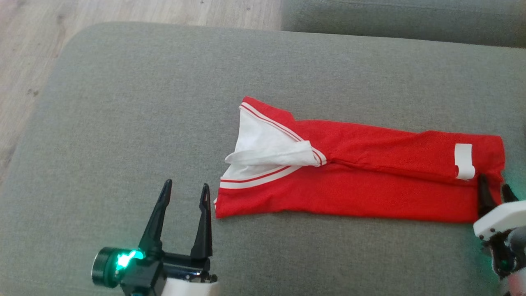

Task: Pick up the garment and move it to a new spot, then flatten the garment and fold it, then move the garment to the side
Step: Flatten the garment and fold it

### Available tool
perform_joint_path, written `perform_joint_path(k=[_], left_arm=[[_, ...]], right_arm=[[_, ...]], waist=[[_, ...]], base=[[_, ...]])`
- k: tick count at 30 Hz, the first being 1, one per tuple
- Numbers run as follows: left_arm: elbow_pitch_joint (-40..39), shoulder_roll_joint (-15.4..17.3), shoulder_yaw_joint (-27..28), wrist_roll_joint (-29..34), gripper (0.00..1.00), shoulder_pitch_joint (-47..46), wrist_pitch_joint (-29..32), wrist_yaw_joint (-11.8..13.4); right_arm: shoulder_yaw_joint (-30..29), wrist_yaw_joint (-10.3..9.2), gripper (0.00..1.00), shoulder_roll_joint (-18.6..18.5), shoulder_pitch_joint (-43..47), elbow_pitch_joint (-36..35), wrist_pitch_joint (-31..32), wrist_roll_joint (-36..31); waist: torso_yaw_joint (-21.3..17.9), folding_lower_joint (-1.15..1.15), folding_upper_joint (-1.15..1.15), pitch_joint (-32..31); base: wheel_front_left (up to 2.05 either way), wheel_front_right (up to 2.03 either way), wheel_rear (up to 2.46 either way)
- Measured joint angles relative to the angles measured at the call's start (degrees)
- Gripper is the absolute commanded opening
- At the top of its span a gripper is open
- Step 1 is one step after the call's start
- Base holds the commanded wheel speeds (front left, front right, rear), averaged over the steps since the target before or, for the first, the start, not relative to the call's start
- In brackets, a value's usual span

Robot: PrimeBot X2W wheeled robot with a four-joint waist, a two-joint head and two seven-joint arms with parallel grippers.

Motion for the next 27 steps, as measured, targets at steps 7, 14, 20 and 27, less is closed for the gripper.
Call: perform_joint_path(k=[7,14,20,27], left_arm=[[0.6,-1.92,3.13,2.46,1.0,0.82,0.0,-2.54],[1.24,-2.74,5.36,4.2,1.0,4.31,0.01,-4.54],[1.44,-3.63,6.58,5.35,1.0,5.47,0.01,-6.0],[2.56,-4.6,6.91,6.15,1.0,5.86,0.01,-7.58]], right_arm=[[-2.25,0.0,0.0,1.46,-1.93,3.25,0.31,-1.01],[-3.18,0.0,0.0,-0.98,1.55,0.14,0.73,-0.97],[-4.99,0.0,0.0,-5.65,2.76,-8.68,4.92,0.23],[-2.86,0.0,0.0,2.98,1.84,-26.06,12.66,3.47]], waist=[[0.79,0.01,0.0,-1.39],[-0.66,0.01,0.0,-3.8],[-3.0,0.01,0.0,-5.59],[-3.86,0.0,0.0,-7.03]], base=[[0.0,0.0,0.0],[0.0,0.0,0.0],[0.0,0.0,0.0],[0.0,0.0,0.0]])
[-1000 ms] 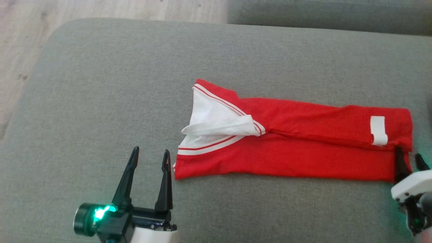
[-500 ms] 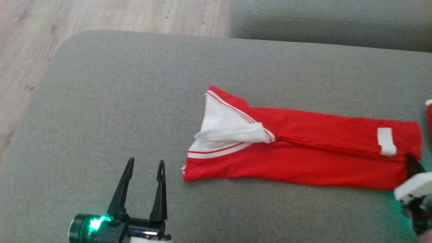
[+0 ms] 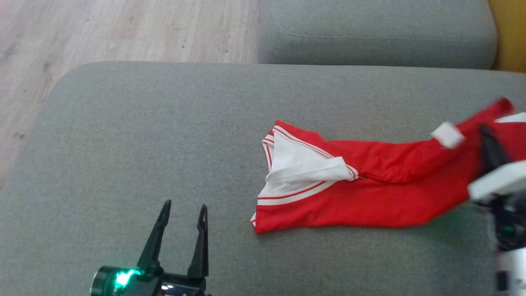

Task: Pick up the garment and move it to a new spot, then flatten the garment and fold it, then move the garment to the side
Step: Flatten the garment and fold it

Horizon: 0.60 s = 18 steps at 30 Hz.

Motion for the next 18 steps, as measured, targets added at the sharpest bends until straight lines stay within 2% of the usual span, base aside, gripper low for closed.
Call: perform_joint_path(k=[4,6,11,18], left_arm=[[0.8,-0.7,-0.09,0.3,1.0,0.03,0.0,-1.1],[0.91,-0.83,-0.09,0.73,1.0,0.04,0.0,-1.49],[1.43,-1.23,-0.09,1.22,1.0,0.03,0.0,-2.8],[2.82,-2.58,-0.43,1.37,1.0,-0.22,0.0,-4.53]], right_arm=[[3.2,0.0,0.0,7.01,-0.02,-6.64,3.54,-0.46],[5.57,0.0,0.0,9.25,0.0,-8.22,5.12,-0.34],[11.02,0.0,0.0,10.13,-0.3,-6.6,5.16,3.53],[21.48,0.0,0.0,10.1,-4.22,5.26,-1.66,11.47]], waist=[[1.07,0.0,0.0,-0.56],[1.93,0.0,0.0,-0.75],[4.41,0.0,0.0,-0.63],[8.88,0.01,0.0,0.4]], base=[[0.0,0.0,0.0],[0.0,0.0,0.0],[0.0,0.0,0.0],[0.0,0.0,0.0]])
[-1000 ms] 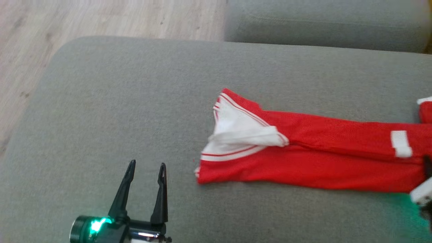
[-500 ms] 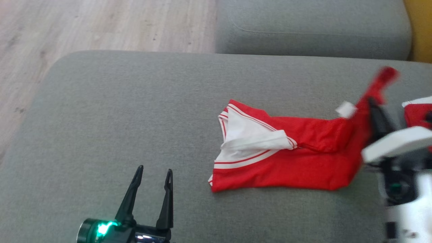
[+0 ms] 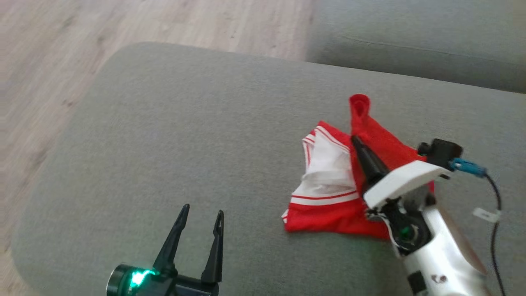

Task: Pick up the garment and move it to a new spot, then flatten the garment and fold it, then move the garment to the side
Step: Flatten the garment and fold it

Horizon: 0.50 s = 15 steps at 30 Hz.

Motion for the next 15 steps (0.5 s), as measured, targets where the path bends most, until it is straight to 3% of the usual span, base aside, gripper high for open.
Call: perform_joint_path(k=[7,9,10,11,15], left_arm=[[0.97,-0.59,0.18,0.35,1.0,-0.2,0.0,-0.89],[0.96,-0.76,0.29,0.35,1.0,-0.34,0.0,-0.97],[0.96,-0.82,0.38,0.36,1.0,-0.36,0.0,-0.98],[0.96,-0.82,0.38,0.36,1.0,-0.36,0.0,-0.98],[0.87,-1.14,0.93,0.43,1.0,-0.37,0.0,-0.99]], right_arm=[[8.61,0.0,0.0,-0.1,-4.59,9.49,-5.36,6.46],[11.52,0.0,0.25,-0.14,-4.94,11.14,-6.54,8.31],[12.76,0.0,0.52,-0.13,-5.21,11.83,-7.14,9.44],[12.76,0.0,1.0,-0.13,-5.21,11.83,-7.14,9.44],[16.58,0.0,1.0,-0.2,-6.87,13.1,-9.69,12.85]], waist=[[3.57,0.0,0.0,1.08],[4.01,0.0,0.0,1.24],[4.08,0.0,0.0,1.32],[4.08,0.0,0.0,1.32],[3.37,0.0,0.0,1.36]], base=[[0.0,0.0,0.0],[0.0,0.0,0.0],[0.0,0.0,0.0],[0.0,0.0,0.0],[0.0,0.0,0.0]])
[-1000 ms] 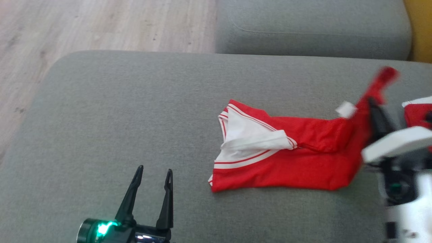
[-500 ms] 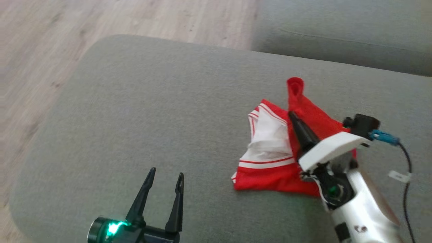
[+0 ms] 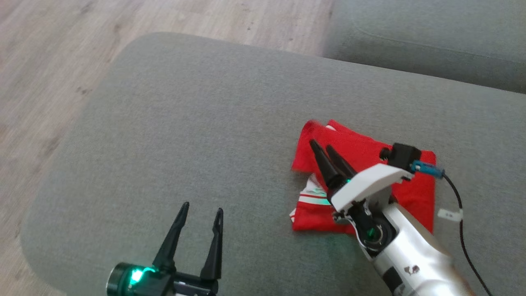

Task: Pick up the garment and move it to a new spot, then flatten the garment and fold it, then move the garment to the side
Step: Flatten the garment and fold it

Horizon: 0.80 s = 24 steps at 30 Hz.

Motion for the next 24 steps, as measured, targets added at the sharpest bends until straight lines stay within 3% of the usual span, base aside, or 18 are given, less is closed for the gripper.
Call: perform_joint_path(k=[4,7,9,16,24], left_arm=[[-0.04,-0.35,1.42,0.0,1.0,0.01,0.0,-0.41],[-0.1,-0.45,2.48,-0.01,1.0,0.1,0.0,-0.38],[-0.14,-0.54,4.1,-0.11,1.0,0.48,0.0,-0.07],[-0.64,-0.7,6.99,-1.18,1.0,3.03,0.0,0.19],[-0.65,-1.08,9.87,-2.68,1.0,5.5,0.0,0.85]], right_arm=[[2.27,0.0,1.0,-0.01,-2.18,-0.87,-2.46,-0.44],[2.32,0.0,1.0,-0.58,-2.65,-2.54,-5.06,-5.97],[2.1,0.0,1.0,-4.14,-2.09,-5.69,-8.32,-12.27],[-5.11,0.0,1.0,-10.27,7.77,-12.39,-14.08,-19.6],[-15.04,0.0,1.0,-11.56,21.09,-21.02,-14.93,-31.49]], waist=[[-1.84,0.0,0.0,-0.42],[-3.74,0.0,0.0,-1.13],[-5.82,0.0,0.0,-2.33],[-11.23,-0.01,0.0,-5.68],[-15.98,-0.01,0.0,-9.3]], base=[[0.0,0.0,0.0],[0.0,0.0,0.0],[0.0,0.0,0.0],[0.0,0.0,0.0],[0.0,0.0,0.0]])
